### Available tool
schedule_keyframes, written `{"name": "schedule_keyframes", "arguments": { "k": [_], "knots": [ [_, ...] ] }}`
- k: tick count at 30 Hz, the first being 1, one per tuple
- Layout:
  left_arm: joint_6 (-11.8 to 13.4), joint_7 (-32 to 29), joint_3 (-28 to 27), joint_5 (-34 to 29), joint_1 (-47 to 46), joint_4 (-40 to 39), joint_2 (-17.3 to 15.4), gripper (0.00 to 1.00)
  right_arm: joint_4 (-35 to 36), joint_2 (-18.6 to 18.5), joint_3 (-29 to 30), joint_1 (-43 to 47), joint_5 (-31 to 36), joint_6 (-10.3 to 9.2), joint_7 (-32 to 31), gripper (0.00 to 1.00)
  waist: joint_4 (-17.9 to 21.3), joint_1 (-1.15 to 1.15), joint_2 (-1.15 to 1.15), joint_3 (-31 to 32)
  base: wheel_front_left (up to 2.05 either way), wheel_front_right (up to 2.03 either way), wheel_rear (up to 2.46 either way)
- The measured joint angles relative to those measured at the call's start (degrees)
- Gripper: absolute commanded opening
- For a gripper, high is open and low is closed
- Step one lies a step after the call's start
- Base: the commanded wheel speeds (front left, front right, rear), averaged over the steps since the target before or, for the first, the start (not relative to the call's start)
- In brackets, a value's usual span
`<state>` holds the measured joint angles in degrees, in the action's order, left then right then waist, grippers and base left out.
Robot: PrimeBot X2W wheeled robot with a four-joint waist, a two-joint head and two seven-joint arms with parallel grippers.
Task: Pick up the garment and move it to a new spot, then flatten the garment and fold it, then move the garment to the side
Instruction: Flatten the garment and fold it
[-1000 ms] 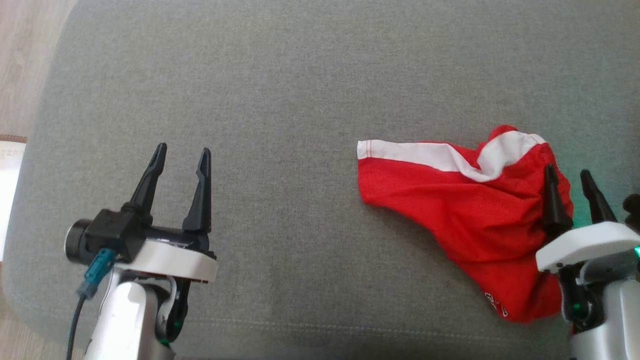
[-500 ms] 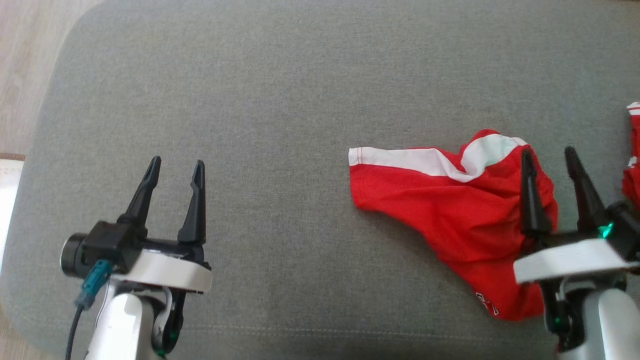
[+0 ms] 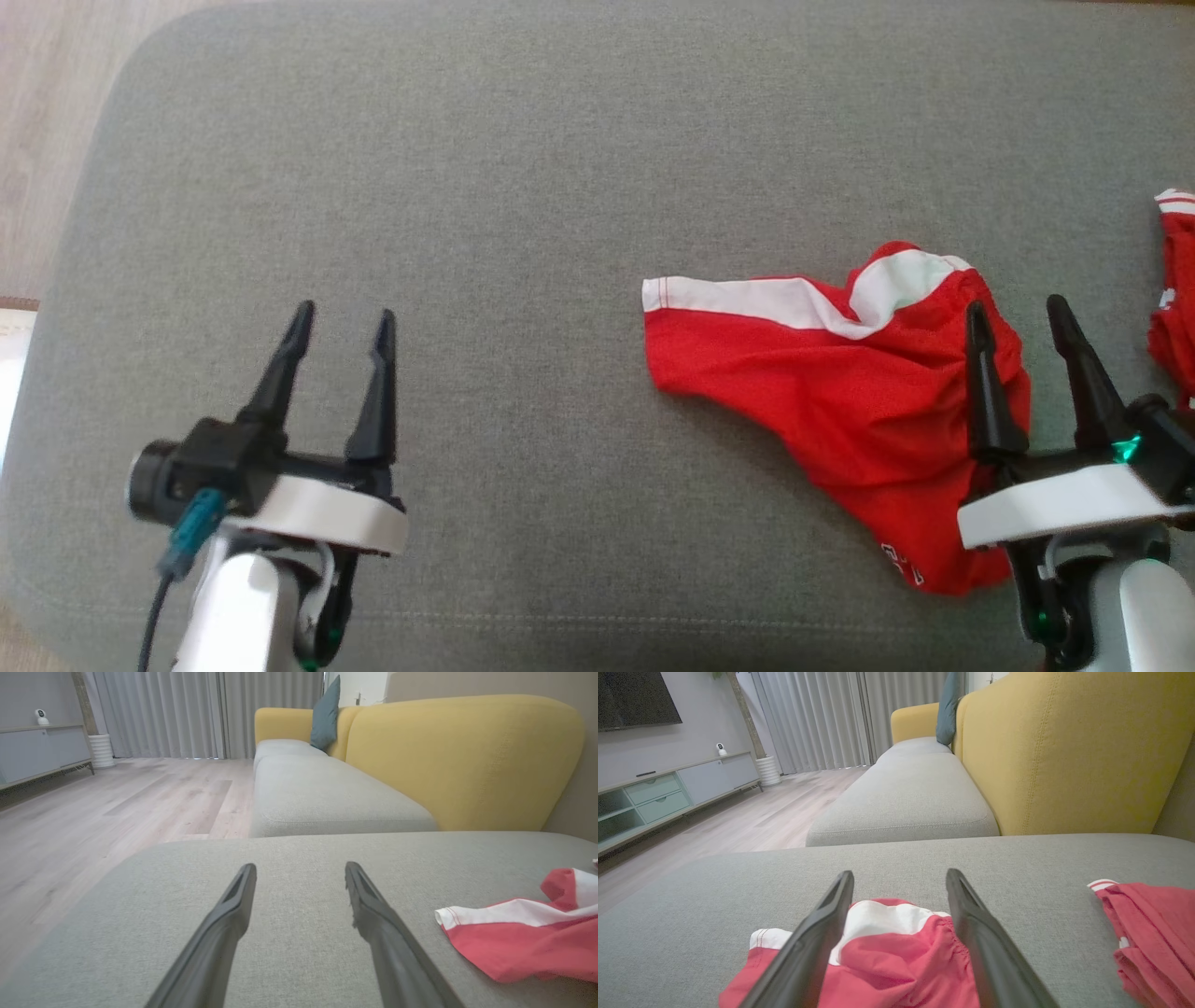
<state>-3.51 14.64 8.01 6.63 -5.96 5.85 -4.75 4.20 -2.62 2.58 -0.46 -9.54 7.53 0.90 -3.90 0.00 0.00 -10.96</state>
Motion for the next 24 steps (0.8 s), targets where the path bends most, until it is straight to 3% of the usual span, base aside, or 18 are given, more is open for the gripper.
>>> {"name": "schedule_keyframes", "arguments": {
  "k": [6,11,16,24],
  "knots": [
    [-1.55,-3.47,4.64,0.14,-2.09,1.24,0.12,1.0,0.49,0.0,-0.02,-0.09,-0.05,0.0,-0.42,1.0,0.43,0.0,0.0,-0.9,0.0,0.0,0.0],
    [-3.2,-9.39,12.46,2.89,-11.14,5.25,1.34,1.0,0.57,0.0,-0.47,-0.21,-0.05,0.0,-1.0,1.0,1.55,0.0,0.0,-2.39,0.0,0.0,0.0],
    [-3.61,-14.25,19.18,9.53,-19.4,14.7,1.94,1.0,0.55,0.0,-0.96,-1.22,-0.11,0.0,-1.49,1.0,3.92,0.0,0.0,-4.1,0.0,0.0,0.0],
    [-3.63,-15.41,25.07,16.74,-27.43,26.87,2.14,1.0,0.13,0.0,-1.81,-2.48,-1.29,0.0,-1.4,1.0,7.04,0.0,0.0,-5.95,0.0,0.0,0.0]
  ]
}}
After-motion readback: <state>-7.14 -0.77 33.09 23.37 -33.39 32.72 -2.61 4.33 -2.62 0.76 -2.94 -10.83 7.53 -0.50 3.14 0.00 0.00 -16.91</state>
